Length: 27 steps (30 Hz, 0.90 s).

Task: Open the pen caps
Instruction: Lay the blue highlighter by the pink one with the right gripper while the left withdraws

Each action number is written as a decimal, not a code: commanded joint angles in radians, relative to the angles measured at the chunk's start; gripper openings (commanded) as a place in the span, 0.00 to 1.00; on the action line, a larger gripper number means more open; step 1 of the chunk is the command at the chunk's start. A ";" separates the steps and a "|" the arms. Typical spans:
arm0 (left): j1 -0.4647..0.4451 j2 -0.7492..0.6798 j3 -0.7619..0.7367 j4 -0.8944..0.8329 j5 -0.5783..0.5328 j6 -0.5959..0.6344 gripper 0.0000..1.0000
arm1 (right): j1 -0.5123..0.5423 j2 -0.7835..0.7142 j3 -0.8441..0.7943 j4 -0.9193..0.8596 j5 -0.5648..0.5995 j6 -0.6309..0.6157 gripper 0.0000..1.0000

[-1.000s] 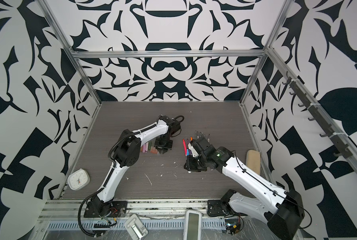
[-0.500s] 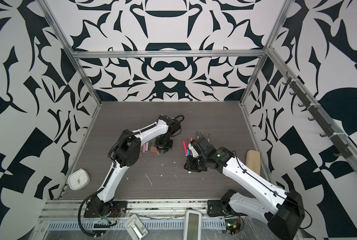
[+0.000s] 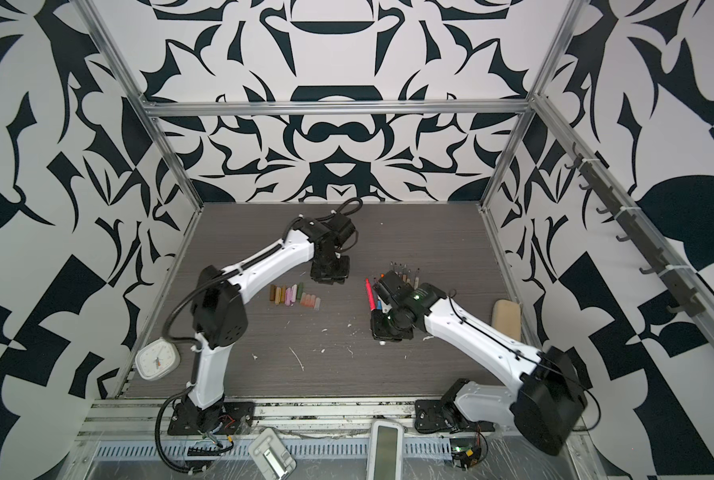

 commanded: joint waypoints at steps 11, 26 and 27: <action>0.212 -0.384 -0.288 0.084 0.118 0.058 0.35 | 0.001 0.664 0.594 -0.148 0.255 -0.167 0.00; 0.404 -0.411 -0.314 0.064 0.244 0.125 0.36 | 0.015 0.772 0.718 -0.264 0.430 -0.144 0.26; 0.405 -0.408 -0.312 0.064 0.251 0.127 0.36 | 0.020 0.764 0.717 -0.264 0.431 -0.144 0.31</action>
